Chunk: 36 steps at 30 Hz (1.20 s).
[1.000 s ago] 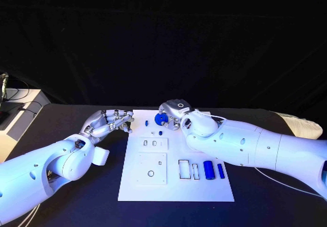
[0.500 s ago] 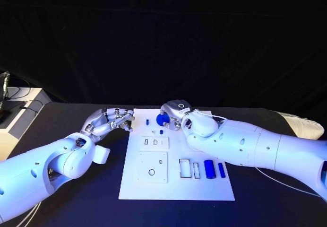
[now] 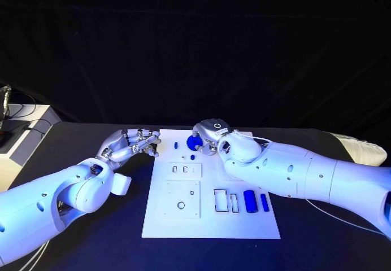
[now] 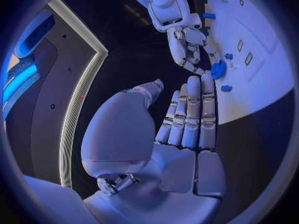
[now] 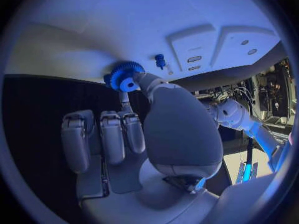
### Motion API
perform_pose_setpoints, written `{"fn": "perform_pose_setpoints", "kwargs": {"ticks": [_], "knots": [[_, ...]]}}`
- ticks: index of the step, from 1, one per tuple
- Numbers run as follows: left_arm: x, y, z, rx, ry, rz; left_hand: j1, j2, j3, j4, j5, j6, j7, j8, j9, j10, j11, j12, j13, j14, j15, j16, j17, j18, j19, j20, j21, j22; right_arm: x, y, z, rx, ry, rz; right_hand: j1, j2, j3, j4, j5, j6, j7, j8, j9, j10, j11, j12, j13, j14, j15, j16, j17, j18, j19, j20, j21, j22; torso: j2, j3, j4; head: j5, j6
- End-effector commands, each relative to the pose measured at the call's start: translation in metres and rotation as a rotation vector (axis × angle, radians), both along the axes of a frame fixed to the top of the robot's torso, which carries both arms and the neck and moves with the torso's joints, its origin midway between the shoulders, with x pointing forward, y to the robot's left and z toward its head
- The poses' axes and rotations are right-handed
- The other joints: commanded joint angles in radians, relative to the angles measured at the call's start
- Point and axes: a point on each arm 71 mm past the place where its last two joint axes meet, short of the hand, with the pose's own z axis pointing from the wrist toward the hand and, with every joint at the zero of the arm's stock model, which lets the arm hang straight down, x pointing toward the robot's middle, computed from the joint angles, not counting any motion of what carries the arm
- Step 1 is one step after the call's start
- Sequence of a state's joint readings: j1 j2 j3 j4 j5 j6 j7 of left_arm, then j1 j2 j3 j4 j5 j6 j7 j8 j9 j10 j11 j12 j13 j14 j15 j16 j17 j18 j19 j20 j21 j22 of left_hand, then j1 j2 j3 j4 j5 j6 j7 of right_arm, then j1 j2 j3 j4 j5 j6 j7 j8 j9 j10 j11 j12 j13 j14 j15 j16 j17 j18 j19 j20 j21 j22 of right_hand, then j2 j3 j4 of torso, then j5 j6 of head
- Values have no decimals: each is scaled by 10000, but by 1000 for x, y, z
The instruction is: Assemble the parts on the task board
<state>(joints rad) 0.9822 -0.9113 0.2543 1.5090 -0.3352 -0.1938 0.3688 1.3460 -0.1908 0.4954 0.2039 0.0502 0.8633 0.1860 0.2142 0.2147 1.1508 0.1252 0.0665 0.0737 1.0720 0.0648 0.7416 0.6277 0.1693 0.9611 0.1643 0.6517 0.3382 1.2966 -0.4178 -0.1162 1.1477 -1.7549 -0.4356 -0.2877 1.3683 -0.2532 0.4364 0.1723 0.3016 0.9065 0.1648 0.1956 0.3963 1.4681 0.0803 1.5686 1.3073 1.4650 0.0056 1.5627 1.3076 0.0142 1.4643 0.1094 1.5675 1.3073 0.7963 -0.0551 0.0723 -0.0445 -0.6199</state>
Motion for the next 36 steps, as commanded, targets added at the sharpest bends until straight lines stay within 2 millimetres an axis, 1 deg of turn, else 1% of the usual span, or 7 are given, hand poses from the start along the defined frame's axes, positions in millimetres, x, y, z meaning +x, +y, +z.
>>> {"fn": "perform_pose_setpoints", "kwargs": {"ticks": [1,11,23,25,28,31,36], "knots": [[0,-2,1,-97,-22,-117,-37,34,7,-41,30,-11,42,-35,10,-78,34,-10,-5,-73,-22,43,4,111,-62,-12,39,17,0,1,-5,-133,164,61,-120,63,-15,89,-126,-158,59,-170,-101,1027,59,22,2635,1000,56,24,2378,-142,1065,41,33,2635,8,1,15,-20,31],[0,-3,0,-96,-7,-103,-42,35,6,-42,30,-14,49,-37,11,-89,39,-13,-7,-75,-18,45,3,110,-68,-10,45,21,2,0,-8,29,598,27,-640,74,-390,459,99,-561,192,-593,-244,1027,192,22,2635,1006,187,30,2407,-142,1065,174,33,2635,-3,-10,5,-34,-7],[2,-1,-2,6,145,109,-67,65,9,-35,30,-16,94,-45,15,-154,75,-29,-16,-82,3,55,-1,108,-89,-2,71,37,4,-10,-11,179,1080,-116,-765,171,-564,644,527,-108,86,-446,-162,1027,104,22,2635,1024,122,48,2484,-142,1065,134,33,2635,-6,5,5,-27,0],[2,0,-2,17,174,136,-87,100,17,-22,31,-24,131,-54,16,-183,99,-29,-19,-85,20,62,-3,105,-101,5,88,46,5,-12,-11,217,1104,-171,-824,224,-515,717,827,-48,63,-436,-156,1027,81,22,2635,1025,99,50,2492,-142,1065,109,33,2635,0,3,-4,-25,11],[2,0,-2,28,224,174,-125,131,17,0,31,-61,181,-81,11,-219,133,-27,-20,-92,45,72,-6,101,-120,18,108,59,6,-16,-12,302,1224,-281,-907,262,-472,793,983,-41,59,-451,-159,1027,74,22,2635,1026,89,50,2494,-142,1065,97,33,2635,7,8,-17,-24,14],[2,0,-2,34,259,188,-139,143,17,8,31,-73,198,-91,9,-231,145,-26,-21,-95,54,75,-8,100,-128,24,116,63,8,-19,-12,394,1320,-379,-1167,339,-383,995,1359,-51,58,-490,-169,1027,70,22,2635,1031,85,55,2518,-142,1065,87,33,2635,5,6,-2,-28,5],[2,0,-3,36,281,189,-152,150,14,13,31,-97,218,-108,5,-246,159,-24,-20,-100,66,79,-10,99,-138,31,125,69,8,-22,-13,491,1408,-453,-1322,358,-311,1080,1554,-57,58,-513,-172,1027,70,22,2635,1038,85,62,2544,-142,1065,85,33,2635,9,11,-3,-32,3]]}}
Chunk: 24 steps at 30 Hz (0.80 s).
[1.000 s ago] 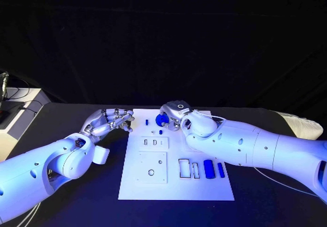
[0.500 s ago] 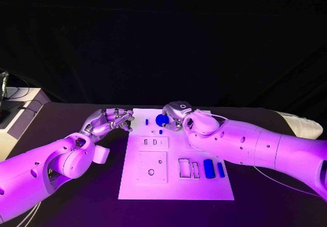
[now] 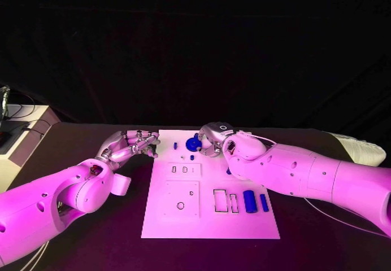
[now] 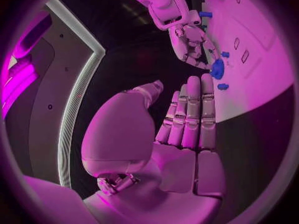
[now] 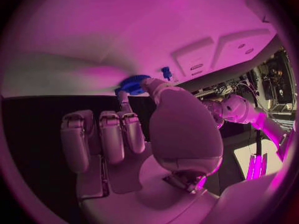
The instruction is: Assemble the parts on the task board
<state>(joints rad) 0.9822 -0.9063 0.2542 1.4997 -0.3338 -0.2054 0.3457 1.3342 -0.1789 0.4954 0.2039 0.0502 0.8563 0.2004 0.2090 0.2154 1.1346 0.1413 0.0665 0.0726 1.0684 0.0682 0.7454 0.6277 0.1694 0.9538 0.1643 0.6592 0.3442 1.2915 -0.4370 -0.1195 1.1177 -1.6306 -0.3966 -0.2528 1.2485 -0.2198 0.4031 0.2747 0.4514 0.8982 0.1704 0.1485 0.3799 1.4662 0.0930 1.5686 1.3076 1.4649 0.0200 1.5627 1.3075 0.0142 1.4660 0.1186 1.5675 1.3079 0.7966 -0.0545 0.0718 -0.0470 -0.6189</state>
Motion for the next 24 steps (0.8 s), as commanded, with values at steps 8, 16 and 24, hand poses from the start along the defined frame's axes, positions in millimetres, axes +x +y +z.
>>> {"fn": "perform_pose_setpoints", "kwargs": {"ticks": [8,16,24], "knots": [[0,-1,0,-65,68,33,-34,34,15,13,31,-29,76,-58,-2,-90,1,-24,-10,-67,34,42,-10,98,-68,33,52,10,0,-7,-3,229,541,-49,-197,55,71,87,144,42,0,-43,-4,1046,-58,22,2631,1043,-59,66,2563,-142,1048,-8,33,2629,0,-5,1,-2,-32],[0,0,0,-73,40,30,-34,34,15,13,31,-29,76,-58,-2,-90,1,-24,-10,-67,34,42,-10,98,-68,33,52,10,-7,-23,6,1216,-152,-22,-190,59,154,33,155,68,-9,-40,3,1046,-67,22,2631,1044,-66,66,2566,-142,1048,-11,33,2629,-13,-12,7,-6,-21],[0,2,1,-124,-128,50,-13,32,20,-19,31,5,35,-45,12,-122,-9,-18,-9,-109,42,33,-22,96,-111,50,64,19,-23,-61,31,3396,132,133,106,-111,338,-346,-882,-57,52,-174,-19,1046,-12,22,2631,998,-27,20,2369,-142,1048,19,33,2629,-35,17,-64,17,55]]}}
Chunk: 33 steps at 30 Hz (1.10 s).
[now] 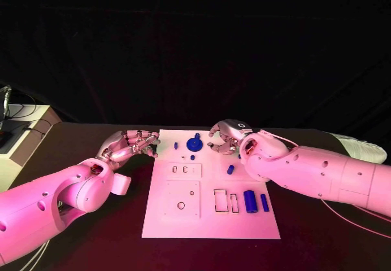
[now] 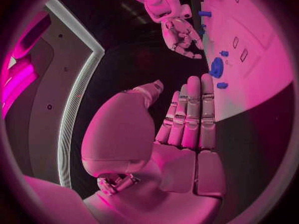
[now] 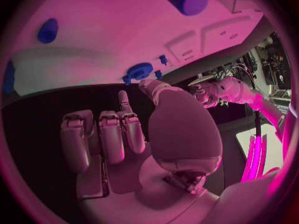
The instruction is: Assemble the parts on the task board
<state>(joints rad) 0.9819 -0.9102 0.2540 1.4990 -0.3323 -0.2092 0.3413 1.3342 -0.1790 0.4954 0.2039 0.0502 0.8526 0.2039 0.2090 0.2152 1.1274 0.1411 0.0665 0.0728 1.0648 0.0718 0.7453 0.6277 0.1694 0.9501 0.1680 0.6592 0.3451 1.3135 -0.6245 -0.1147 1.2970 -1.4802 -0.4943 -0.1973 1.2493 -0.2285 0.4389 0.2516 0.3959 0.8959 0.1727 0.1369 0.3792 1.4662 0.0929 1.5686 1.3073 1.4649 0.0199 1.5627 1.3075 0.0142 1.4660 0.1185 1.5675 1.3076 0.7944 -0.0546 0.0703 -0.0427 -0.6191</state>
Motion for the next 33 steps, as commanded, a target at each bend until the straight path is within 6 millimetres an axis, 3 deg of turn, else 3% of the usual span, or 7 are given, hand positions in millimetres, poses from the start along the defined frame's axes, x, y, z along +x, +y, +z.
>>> {"fn": "perform_pose_setpoints", "kwargs": {"ticks": [1,5,14,16,22,31,33], "knots": [[0,0,2,-166,-192,-26,-9,32,21,-26,30,54,-10,-39,18,-46,-13,-13,-8,-82,4,31,-24,97,-84,14,66,11,-5,-13,13,1809,131,374,284,-23,11,-268,-784,-26,32,-68,-6,1046,-7,22,2635,984,-26,6,2312,-136,1034,23,14,2612,-23,28,-65,-23,62],[-1,0,2,-193,-232,-20,8,36,29,-49,30,100,-34,-16,32,-19,-32,5,0,-101,-7,27,-32,103,-109,16,74,17,-6,-41,22,2487,390,500,786,-26,126,-674,-1243,108,22,-20,28,1046,-18,22,2635,975,-40,-5,2276,-106,971,13,-82,2517,-61,73,-131,-38,106],[-3,-2,-4,-263,-163,-93,27,33,47,-92,30,162,-67,10,55,164,-79,84,40,-112,-41,38,-44,118,-147,12,111,38,3,-107,20,2336,970,341,1440,-132,331,-1262,-1383,338,-14,49,58,1045,-45,21,2634,982,-108,-1,2308,-99,955,-40,-107,2496,-134,181,-206,-80,175],[-4,-3,-5,-274,-141,-110,27,33,47,-92,30,162,-67,10,55,164,-79,84,40,-112,-41,38,-44,118,-147,12,111,38,3,-116,16,2091,1032,255,1461,-139,336,-1282,-1388,351,-18,53,59,1046,-49,22,2635,985,-113,2,2321,-100,958,-44,-102,2500,-145,205,-210,-169,169],[-5,-2,-8,-276,-83,-105,43,25,54,-111,31,179,-73,17,61,172,-83,82,41,-112,-47,42,-46,120,-152,10,120,43,5,-137,5,1360,1087,-108,1548,-167,360,-1368,-1377,352,-20,38,51,1046,-59,22,2635,1000,-123,19,2386,-114,987,-59,-58,2544,-159,290,-231,-232,123],[-6,-3,-13,-285,21,-121,59,17,61,-132,31,193,-73,23,66,150,-80,63,35,-109,-50,47,-48,122,-156,7,132,49,10,-151,-9,1064,1113,-581,1447,-242,267,-1350,-1448,170,34,-100,-7,1038,-18,14,2627,1008,-65,27,2418,-117,995,-31,-47,2555,-141,334,-220,-268,123],[-7,-2,-15,-286,56,-119,60,16,62,-133,31,194,-71,23,66,146,-79,59,34,-109,-50,48,-48,122,-156,7,133,50,11,-149,-13,1072,1131,-622,1426,-265,221,-1348,-1468,78,53,-160,-31,1024,-2,0,2614,1011,-40,30,2430,-116,991,-12,-53,2549,-135,361,-205,-285,114]]}}
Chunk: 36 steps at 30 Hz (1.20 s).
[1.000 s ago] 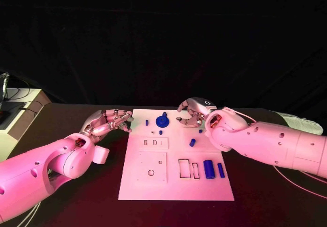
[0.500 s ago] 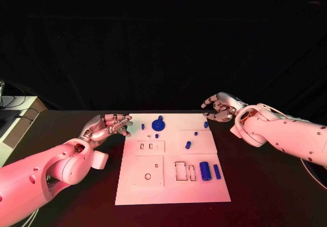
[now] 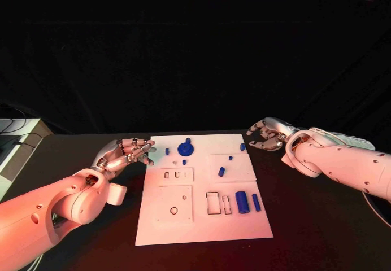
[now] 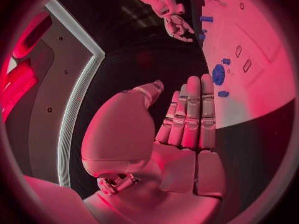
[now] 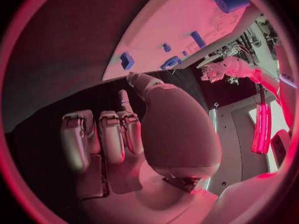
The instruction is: Assemble the parts on the task board
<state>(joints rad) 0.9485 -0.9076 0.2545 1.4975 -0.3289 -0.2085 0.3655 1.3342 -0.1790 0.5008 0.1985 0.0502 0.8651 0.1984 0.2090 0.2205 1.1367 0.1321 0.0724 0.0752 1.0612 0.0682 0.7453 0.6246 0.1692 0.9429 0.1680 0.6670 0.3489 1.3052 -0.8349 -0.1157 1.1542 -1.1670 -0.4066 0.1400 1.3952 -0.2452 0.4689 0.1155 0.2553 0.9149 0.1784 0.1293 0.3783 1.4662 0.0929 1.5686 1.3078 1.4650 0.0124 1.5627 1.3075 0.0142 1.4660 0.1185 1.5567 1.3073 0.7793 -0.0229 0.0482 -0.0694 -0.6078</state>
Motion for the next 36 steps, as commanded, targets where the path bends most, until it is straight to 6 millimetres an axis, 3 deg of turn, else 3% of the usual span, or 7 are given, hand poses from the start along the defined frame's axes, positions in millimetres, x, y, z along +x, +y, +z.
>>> {"fn": "perform_pose_setpoints", "kwargs": {"ticks": [1,6,9,16,36], "knots": [[-1,-2,-1,-159,-59,-107,60,16,8,-80,31,70,-16,23,14,51,12,-1,9,-73,-13,49,-17,124,-84,6,56,12,0,6,-6,-218,40,293,-36,-100,-88,15,-65,-125,-1,-94,-25,1021,1,-2,2608,1010,39,30,2432,-114,987,-8,48,2546,20,54,25,-16,4],[-1,-1,-3,-161,-22,-104,62,15,10,-83,31,72,-14,23,15,40,15,-9,6,-72,-13,50,-18,124,-86,6,60,14,2,8,-14,-226,77,120,-65,-112,-151,29,-86,-213,17,-151,-46,1000,18,-23,2588,1010,65,30,2432,-114,987,16,47,2545,64,93,67,3,-6],[-1,-1,-4,-161,-6,-103,62,15,10,-83,31,72,-14,23,15,40,15,-9,6,-72,-13,50,-18,124,-86,6,60,14,3,8,-17,-254,150,38,-80,-118,-178,37,-93,-241,24,-169,-52,1004,26,-19,2592,1011,73,31,2436,-112,983,24,41,2540,81,97,87,-45,-18],[-1,0,-4,-150,13,-87,63,14,13,-90,31,73,-10,22,16,23,19,-22,2,-72,-10,53,-19,123,-89,6,68,18,4,8,-23,-301,410,14,-91,-122,-197,44,-97,-256,27,-178,-55,989,30,-33,2578,1013,77,33,2444,-112,982,29,39,2538,98,115,69,-27,-47],[-1,0,-5,-128,66,-75,58,14,16,-93,30,72,-4,19,17,5,26,-35,-2,-73,-6,56,-22,122,-94,6,78,24,6,11,-26,-243,609,-26,-115,37,-216,107,-30,-78,14,-95,-17,1046,26,22,2630,1020,82,41,2473,-117,994,50,57,2556,88,85,83,-38,-91]]}}
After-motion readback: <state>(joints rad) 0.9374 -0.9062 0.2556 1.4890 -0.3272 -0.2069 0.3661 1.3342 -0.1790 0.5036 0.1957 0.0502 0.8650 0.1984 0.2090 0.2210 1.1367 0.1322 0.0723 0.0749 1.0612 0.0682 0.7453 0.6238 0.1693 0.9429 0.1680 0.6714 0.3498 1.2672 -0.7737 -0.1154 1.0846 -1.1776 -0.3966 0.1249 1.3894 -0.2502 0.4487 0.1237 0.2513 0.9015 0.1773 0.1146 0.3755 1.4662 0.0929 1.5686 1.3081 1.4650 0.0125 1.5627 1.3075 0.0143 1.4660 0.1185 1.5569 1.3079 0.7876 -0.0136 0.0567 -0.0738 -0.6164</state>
